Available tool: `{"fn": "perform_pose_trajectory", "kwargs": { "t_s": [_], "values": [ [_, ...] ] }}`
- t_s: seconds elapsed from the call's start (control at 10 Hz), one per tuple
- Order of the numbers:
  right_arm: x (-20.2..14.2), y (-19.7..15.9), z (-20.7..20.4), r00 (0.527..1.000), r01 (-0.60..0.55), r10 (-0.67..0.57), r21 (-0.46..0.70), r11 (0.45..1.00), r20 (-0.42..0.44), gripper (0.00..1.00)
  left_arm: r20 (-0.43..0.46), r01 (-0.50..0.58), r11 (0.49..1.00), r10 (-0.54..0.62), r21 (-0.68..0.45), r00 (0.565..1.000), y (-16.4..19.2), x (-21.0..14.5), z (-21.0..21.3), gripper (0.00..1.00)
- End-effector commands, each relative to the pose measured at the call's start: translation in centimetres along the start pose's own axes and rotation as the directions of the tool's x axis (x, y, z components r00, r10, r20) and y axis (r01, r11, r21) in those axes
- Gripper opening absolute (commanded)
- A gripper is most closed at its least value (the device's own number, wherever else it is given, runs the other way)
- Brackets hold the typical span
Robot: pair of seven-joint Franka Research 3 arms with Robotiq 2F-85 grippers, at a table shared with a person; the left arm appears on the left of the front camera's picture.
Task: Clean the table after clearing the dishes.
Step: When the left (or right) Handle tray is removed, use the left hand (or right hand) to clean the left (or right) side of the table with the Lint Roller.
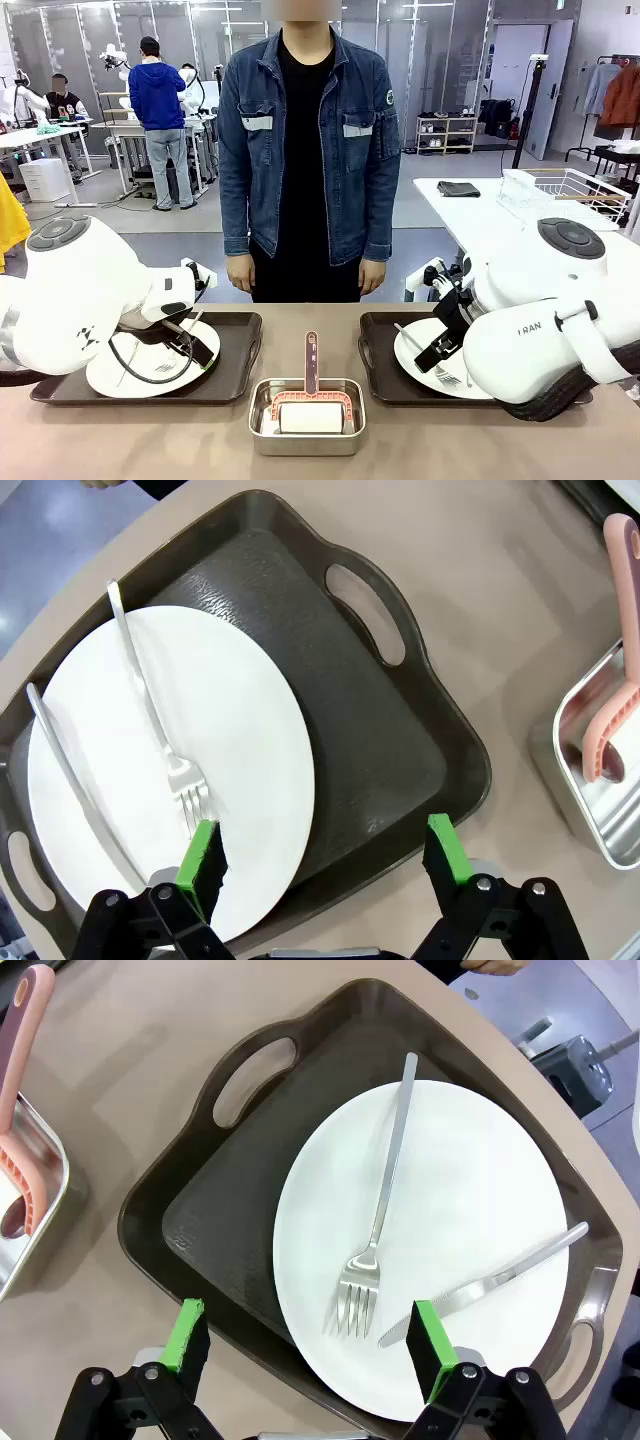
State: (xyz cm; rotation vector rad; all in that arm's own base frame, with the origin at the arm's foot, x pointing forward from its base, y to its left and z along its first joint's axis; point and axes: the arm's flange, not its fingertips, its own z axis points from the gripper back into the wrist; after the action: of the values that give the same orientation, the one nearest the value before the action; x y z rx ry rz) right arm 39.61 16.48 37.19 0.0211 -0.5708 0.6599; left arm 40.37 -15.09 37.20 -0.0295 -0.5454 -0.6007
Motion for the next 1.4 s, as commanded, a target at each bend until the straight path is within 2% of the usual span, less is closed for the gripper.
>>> {"fn": "perform_pose_trajectory", "kwargs": {
  "t_s": [0.0, 1.3],
  "values": [
    [0.0, 0.0, 0.0, 1.0, 0.0, 0.0, 0.0, 1.0, 0.0, 1.0, 0.0, 0.0, 1.0, 0.0, 0.0, 1.0, -0.02, 0.0, 0.0, 1.0],
    [0.0, 0.0, 0.0, 1.0, 0.0, 0.0, 0.0, 1.0, 0.0, 1.0, 0.0, 0.0, 1.0, 0.0, 0.0, 1.0, -0.02, 0.0, 0.0, 1.0]
  ]
}}
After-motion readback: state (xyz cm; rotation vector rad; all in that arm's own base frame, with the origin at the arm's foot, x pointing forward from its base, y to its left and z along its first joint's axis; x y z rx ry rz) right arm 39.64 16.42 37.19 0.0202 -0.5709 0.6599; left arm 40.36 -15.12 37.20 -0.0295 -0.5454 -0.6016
